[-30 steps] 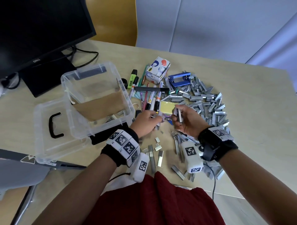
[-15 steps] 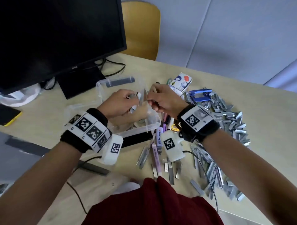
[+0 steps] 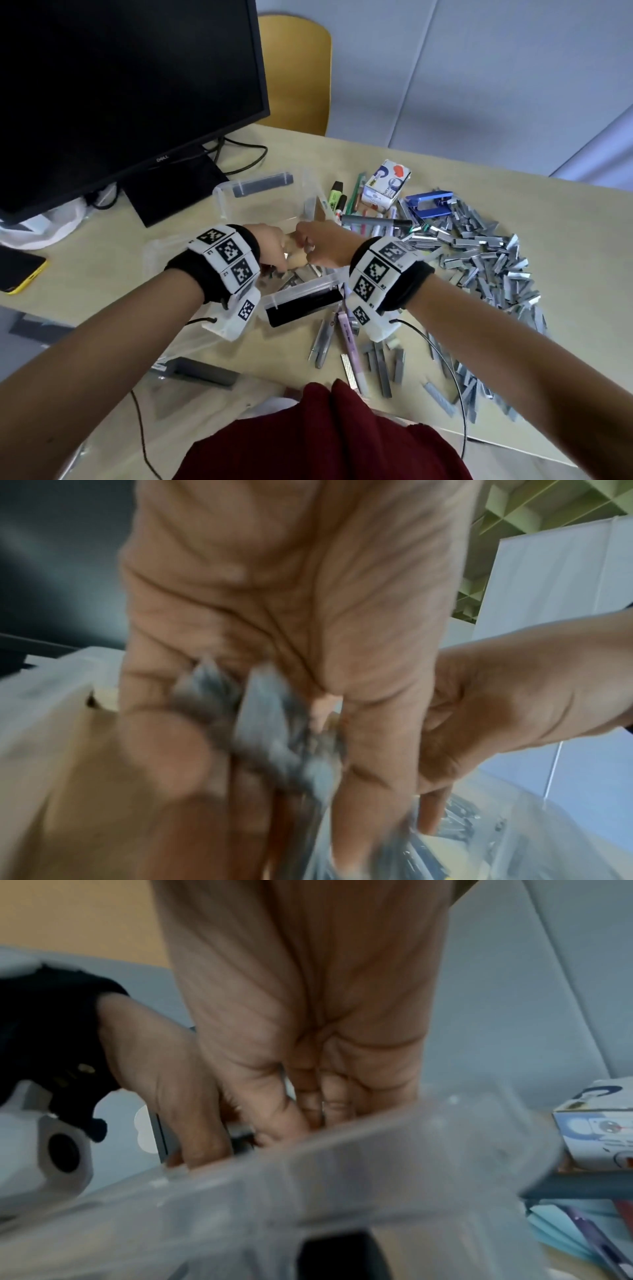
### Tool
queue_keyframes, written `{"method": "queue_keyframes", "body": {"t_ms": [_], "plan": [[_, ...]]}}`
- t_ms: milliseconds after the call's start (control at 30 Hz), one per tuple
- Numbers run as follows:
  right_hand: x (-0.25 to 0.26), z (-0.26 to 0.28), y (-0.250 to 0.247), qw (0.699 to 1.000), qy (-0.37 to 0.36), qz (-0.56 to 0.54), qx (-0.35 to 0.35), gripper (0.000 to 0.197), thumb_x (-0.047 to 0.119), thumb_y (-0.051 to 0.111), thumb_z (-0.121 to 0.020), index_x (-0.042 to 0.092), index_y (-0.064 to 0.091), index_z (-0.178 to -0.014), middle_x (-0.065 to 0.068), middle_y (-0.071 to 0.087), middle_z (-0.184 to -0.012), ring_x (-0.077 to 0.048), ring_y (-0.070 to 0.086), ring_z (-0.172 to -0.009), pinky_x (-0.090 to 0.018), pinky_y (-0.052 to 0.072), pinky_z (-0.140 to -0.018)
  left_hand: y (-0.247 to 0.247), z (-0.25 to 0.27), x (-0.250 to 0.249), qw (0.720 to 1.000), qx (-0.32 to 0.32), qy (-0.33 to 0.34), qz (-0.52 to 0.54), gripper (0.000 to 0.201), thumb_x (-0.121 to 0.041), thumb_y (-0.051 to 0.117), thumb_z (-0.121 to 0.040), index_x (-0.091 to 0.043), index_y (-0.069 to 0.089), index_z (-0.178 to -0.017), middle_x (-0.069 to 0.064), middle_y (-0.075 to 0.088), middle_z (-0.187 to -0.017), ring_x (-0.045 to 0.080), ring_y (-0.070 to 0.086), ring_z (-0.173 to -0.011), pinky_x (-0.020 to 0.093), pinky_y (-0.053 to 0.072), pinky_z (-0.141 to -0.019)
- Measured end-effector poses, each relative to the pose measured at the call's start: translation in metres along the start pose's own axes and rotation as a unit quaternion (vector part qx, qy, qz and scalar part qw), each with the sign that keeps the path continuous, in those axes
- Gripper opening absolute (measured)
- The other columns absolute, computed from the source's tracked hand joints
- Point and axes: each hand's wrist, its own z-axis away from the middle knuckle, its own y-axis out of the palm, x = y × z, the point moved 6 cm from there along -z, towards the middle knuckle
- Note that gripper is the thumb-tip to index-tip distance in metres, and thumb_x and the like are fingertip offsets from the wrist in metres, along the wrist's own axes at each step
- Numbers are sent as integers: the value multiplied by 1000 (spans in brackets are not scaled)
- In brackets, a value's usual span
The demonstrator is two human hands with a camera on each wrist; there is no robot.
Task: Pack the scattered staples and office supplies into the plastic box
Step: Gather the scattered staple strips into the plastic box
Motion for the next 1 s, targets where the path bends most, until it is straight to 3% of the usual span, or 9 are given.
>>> {"method": "queue_keyframes", "body": {"t_ms": [100,167,267,400,500,600,767,900,1000], "plan": [[-1,2,-1,1000,2,-12,-14,30,-3,51,-84,2,50,-113,-11,56,-107,-24,55,-97,-22,44,-76,4,-2,-2,1000,23,11,17,20,-20,66,-82,-5,65,-95,6,66,-80,20,58,-72,22,45,-67],[-5,4,-3,999,7,-25,-28,26,-6,48,-83,3,51,-107,-8,53,-100,-21,53,-89,-16,42,-63,3,-3,-1,999,22,9,42,25,-16,64,-83,-1,66,-102,6,67,-79,21,60,-70,21,48,-64],[-11,8,-6,996,3,-60,-64,26,-10,45,-81,-1,53,-104,-11,57,-103,-21,52,-87,-17,39,-61,-3,-1,-3,998,-1,7,66,21,-9,62,-81,2,69,-97,5,63,-67,20,59,-62,18,46,-55],[-25,23,-20,971,-21,-172,-167,22,-11,46,-82,1,59,-95,-10,61,-101,-16,54,-86,-15,41,-65,-14,2,-14,996,-50,27,73,15,-6,57,-85,3,68,-89,10,68,-74,20,64,-67,29,53,-69],[-56,44,-36,934,3,-249,-256,32,-10,45,-82,18,53,-72,-3,60,-80,-20,58,-78,-20,44,-66,-28,9,-38,982,-115,89,118,15,-4,52,-87,-2,65,-80,8,66,-69,14,58,-56,23,47,-62],[-101,69,-41,903,60,-296,-307,38,-8,46,-83,26,50,-68,-1,60,-73,-27,62,-76,-33,50,-71,-37,18,-73,958,-167,166,163,20,-5,52,-85,-10,59,-66,2,59,-57,9,51,-48,18,40,-56],[-167,110,-33,910,147,-241,-303,22,-2,49,-85,15,56,-73,1,61,-68,-3,57,-56,-20,46,-64,-14,10,-138,941,-127,241,201,12,-5,52,-88,-2,63,-84,2,58,-59,0,48,-36,7,40,-41],[-213,134,-12,922,218,-169,-273,13,3,51,-86,4,63,-85,-7,65,-84,-14,57,-75,-32,48,-87,23,-10,-180,947,-72,254,183,14,-7,51,-88,-2,63,-83,6,60,-62,9,52,-46,16,41,-48],[-236,145,7,932,248,-134,-226,12,3,52,-87,0,64,-88,-10,65,-91,-19,57,-91,-44,36,-105,51,-25,-201,955,-31,236,175,17,-7,51,-86,2,65,-86,6,59,-61,8,52,-45,17,42,-50]]}}
